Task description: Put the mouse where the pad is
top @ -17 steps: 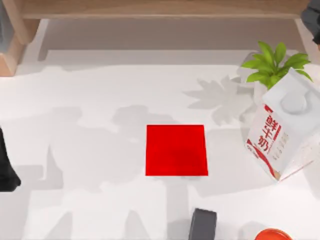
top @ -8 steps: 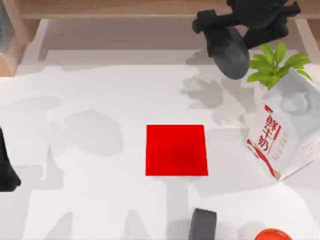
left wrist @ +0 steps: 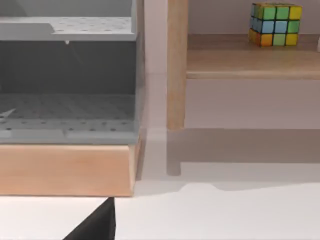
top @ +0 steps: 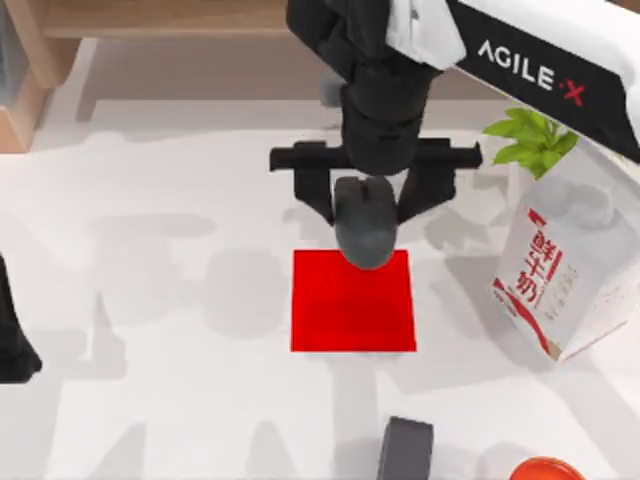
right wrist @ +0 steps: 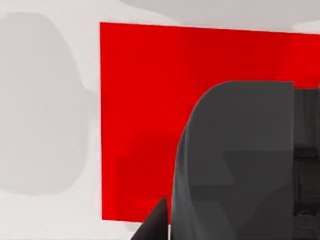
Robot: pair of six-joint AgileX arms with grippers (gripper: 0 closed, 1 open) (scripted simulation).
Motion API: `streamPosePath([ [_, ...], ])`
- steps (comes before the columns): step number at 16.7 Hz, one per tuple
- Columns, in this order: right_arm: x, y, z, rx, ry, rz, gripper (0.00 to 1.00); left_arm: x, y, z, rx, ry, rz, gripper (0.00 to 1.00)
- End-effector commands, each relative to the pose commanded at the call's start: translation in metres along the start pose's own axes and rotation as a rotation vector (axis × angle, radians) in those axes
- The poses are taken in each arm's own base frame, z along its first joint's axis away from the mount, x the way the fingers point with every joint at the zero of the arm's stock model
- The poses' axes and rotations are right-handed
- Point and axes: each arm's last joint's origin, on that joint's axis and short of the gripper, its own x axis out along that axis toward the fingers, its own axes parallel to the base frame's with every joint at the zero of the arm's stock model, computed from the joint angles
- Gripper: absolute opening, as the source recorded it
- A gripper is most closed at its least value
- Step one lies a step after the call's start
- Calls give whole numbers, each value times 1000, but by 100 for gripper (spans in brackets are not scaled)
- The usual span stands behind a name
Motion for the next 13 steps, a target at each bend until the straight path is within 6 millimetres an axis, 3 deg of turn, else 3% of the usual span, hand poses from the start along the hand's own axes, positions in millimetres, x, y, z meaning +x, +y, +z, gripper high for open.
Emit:
streamPosePath([
  [4,27,13,-5,39,43,-48,0,0,0,0,0,0,0,100],
  [13,33,11,-4,43,43,-46,0,0,0,0,0,0,0,100],
])
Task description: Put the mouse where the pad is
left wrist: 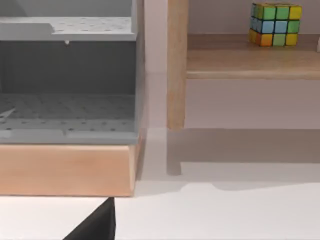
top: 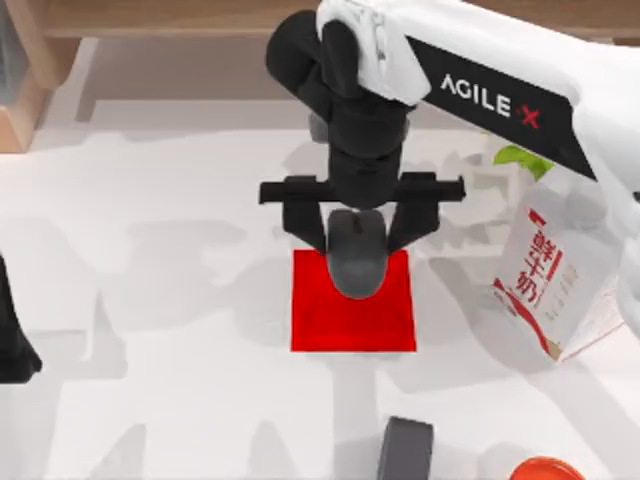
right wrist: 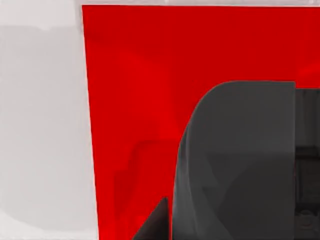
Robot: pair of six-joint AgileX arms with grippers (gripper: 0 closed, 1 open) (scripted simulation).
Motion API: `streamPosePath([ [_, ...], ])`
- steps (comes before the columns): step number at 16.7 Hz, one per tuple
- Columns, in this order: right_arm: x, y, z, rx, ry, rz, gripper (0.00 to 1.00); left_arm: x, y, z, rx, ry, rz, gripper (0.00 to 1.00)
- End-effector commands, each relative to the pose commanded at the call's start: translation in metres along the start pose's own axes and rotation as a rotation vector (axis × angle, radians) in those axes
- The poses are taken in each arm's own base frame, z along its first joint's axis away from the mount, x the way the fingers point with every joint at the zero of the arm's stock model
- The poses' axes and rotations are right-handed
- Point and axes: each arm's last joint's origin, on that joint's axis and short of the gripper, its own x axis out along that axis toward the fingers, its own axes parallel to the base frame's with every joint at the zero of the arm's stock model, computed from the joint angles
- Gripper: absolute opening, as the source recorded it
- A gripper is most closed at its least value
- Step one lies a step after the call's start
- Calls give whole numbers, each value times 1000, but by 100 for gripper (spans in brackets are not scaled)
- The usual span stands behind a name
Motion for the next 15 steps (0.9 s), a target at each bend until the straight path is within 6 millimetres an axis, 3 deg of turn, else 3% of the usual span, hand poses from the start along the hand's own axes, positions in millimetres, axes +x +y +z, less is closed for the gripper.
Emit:
streamPosePath([
  [15,38,2,-3,-3,0,-1,0,0,0,0,0,0,0,100],
])
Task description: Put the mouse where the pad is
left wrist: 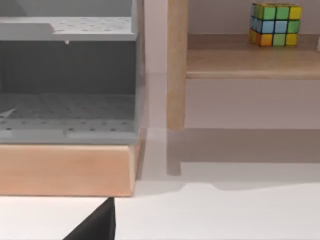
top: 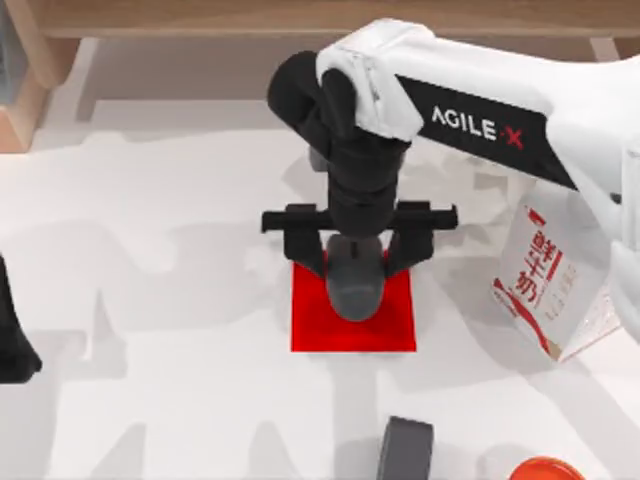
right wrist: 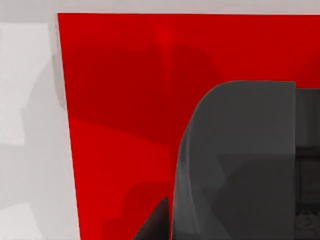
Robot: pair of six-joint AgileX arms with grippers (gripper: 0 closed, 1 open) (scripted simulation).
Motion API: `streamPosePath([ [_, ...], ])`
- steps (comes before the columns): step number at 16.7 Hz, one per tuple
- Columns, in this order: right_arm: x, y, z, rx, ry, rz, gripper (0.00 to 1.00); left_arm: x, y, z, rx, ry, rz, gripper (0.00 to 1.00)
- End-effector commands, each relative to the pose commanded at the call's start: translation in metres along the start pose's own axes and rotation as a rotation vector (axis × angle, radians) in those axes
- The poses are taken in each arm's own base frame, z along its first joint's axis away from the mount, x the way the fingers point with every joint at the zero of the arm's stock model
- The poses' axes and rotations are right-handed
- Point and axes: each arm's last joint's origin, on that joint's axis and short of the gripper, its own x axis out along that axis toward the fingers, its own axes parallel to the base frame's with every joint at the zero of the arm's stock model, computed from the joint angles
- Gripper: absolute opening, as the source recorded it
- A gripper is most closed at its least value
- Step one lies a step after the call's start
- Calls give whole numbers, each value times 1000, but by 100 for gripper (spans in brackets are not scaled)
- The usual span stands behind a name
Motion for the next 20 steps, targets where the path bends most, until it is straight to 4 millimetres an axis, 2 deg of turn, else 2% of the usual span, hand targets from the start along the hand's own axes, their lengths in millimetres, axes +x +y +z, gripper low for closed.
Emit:
streamPosePath([
  [3,0,0,0,0,0,0,0,0,0,0,0,0,0,100],
  [16,0,0,0,0,0,0,98,0,0,0,0,0,0,100],
  [20,0,0,0,0,0,0,100,0,0,0,0,0,0,100],
])
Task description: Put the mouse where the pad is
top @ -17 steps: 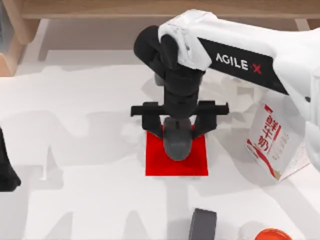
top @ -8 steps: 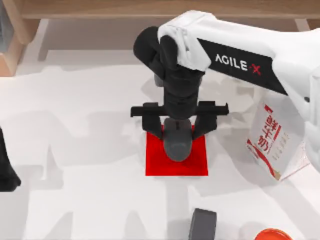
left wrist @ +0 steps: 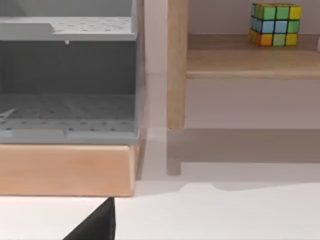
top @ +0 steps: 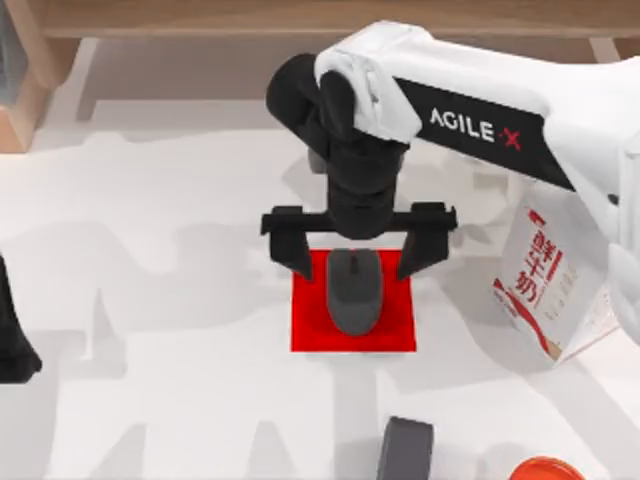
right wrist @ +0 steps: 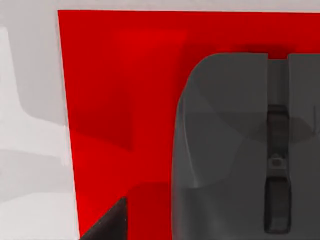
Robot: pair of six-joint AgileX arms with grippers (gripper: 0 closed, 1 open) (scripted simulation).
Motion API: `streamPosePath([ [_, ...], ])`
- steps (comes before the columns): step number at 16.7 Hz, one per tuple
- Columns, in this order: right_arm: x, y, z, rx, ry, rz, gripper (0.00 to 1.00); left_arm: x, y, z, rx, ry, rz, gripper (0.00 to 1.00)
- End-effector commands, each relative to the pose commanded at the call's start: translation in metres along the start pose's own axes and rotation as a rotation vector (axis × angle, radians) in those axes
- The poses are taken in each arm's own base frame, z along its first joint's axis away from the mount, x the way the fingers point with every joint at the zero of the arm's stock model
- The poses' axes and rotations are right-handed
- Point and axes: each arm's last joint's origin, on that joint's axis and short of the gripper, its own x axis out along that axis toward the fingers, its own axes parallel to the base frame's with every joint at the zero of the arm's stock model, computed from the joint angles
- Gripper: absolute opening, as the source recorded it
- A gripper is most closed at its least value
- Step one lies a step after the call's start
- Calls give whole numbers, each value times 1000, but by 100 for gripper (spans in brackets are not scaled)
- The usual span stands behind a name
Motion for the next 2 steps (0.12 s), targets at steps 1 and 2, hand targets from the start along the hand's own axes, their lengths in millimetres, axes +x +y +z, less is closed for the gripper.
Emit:
streamPosePath([
  [1,0,0,0,0,0,0,100,0,0,0,0,0,0,100],
  [2,0,0,0,0,0,0,100,0,0,0,0,0,0,100],
])
